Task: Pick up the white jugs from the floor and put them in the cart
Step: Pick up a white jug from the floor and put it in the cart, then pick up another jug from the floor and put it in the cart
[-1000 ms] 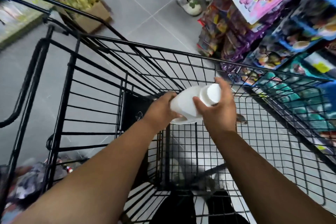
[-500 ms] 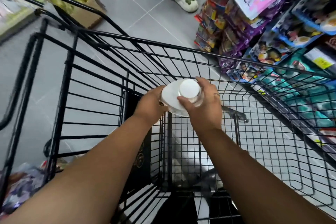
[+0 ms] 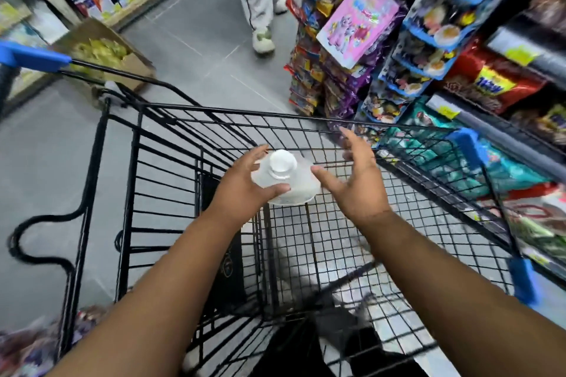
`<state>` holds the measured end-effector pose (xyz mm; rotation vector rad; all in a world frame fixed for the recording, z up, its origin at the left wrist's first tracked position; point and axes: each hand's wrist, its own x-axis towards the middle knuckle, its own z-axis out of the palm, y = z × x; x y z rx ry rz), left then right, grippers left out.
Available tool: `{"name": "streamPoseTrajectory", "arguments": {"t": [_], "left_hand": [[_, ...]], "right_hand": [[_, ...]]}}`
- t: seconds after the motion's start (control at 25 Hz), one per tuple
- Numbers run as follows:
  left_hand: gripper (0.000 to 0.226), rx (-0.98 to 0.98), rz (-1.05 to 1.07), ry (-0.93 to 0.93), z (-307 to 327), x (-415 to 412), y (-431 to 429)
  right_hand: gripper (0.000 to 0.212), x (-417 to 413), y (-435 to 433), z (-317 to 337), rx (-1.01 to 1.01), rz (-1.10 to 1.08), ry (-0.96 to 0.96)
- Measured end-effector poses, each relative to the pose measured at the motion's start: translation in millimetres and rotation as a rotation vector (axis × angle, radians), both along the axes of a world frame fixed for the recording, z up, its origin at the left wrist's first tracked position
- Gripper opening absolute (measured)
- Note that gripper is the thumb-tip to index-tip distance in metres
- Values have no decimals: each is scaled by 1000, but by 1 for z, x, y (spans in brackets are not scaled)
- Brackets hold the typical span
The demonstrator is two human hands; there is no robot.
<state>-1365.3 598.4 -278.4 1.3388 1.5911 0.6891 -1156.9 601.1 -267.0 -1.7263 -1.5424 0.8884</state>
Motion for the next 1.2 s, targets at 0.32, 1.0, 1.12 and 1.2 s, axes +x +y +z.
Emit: {"name": "streamPoseTrajectory", "arguments": {"t": [0.32, 1.0, 1.12, 1.2], "left_hand": [[74, 205, -210, -127, 110, 143, -33], [65, 331, -1051, -244, 225, 656, -289], [64, 316, -1238, -231, 224, 738, -339], [70, 281, -1354, -242, 219, 789, -376]], "right_hand": [[66, 149, -76, 107, 209, -215, -21], [63, 544, -472, 197, 372, -1036, -22], [64, 594, -540, 194, 363, -1235, -43], [64, 624, -579, 188, 365, -1368, -74]]}}
